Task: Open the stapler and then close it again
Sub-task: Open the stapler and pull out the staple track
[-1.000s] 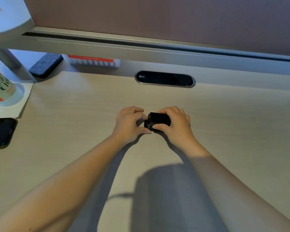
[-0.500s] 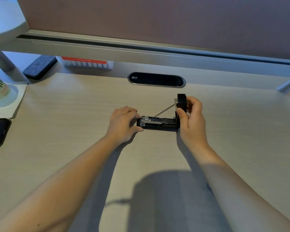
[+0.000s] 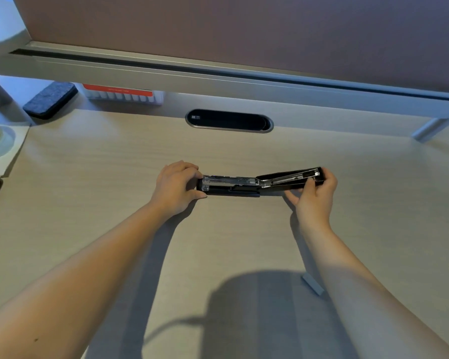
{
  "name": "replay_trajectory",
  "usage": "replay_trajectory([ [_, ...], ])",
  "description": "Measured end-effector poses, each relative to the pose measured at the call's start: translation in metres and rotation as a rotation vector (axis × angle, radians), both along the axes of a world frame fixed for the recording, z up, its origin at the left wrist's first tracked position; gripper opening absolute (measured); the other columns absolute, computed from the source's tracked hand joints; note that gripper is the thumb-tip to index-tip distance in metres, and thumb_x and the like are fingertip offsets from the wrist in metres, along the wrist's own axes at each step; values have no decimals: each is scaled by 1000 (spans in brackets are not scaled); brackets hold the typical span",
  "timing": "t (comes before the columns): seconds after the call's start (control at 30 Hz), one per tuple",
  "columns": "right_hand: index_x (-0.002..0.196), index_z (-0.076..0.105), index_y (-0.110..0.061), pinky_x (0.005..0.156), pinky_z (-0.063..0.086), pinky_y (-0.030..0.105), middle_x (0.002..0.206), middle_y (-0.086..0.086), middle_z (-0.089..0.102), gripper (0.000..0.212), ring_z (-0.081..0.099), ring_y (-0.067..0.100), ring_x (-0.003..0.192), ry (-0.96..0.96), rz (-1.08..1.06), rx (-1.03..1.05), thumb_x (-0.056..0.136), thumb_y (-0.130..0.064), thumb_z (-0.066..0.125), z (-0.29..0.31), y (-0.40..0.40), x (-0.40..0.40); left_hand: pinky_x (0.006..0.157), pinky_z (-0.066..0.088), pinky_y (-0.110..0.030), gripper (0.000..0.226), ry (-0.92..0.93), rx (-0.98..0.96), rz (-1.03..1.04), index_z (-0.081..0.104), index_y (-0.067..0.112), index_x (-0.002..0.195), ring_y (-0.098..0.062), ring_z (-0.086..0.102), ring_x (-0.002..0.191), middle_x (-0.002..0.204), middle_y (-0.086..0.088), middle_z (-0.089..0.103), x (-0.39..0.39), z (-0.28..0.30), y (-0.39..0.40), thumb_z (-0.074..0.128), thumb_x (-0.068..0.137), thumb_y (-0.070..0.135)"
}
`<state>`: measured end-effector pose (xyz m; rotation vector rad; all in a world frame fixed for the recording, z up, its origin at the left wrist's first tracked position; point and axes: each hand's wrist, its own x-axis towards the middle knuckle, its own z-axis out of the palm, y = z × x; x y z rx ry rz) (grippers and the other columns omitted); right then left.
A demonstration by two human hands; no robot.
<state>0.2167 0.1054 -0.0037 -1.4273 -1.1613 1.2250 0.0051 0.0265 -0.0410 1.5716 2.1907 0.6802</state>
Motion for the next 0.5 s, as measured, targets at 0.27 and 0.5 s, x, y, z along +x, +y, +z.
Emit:
replay_trajectory([
  [0.27, 137, 11, -8, 96, 31, 24, 142, 15, 35, 67, 39, 25, 126, -332, 144, 54, 86, -25, 52, -17, 2, 36, 97, 34, -36, 38, 5, 33, 45, 61, 4, 101, -31, 47, 116, 119, -15, 60, 22, -4, -11, 70, 69, 21],
  [0.5, 125, 38, -9, 104, 37, 44, 133, 14, 45, 68, 40, 29, 123, -813, 490, 255, 72, -42, 64, -37, -50, 89, 83, 44, -44, 31, 60, 82, 33, 61, 8, 99, -34, 53, 99, 102, -16, 64, 46, -11, -21, 66, 73, 25],
])
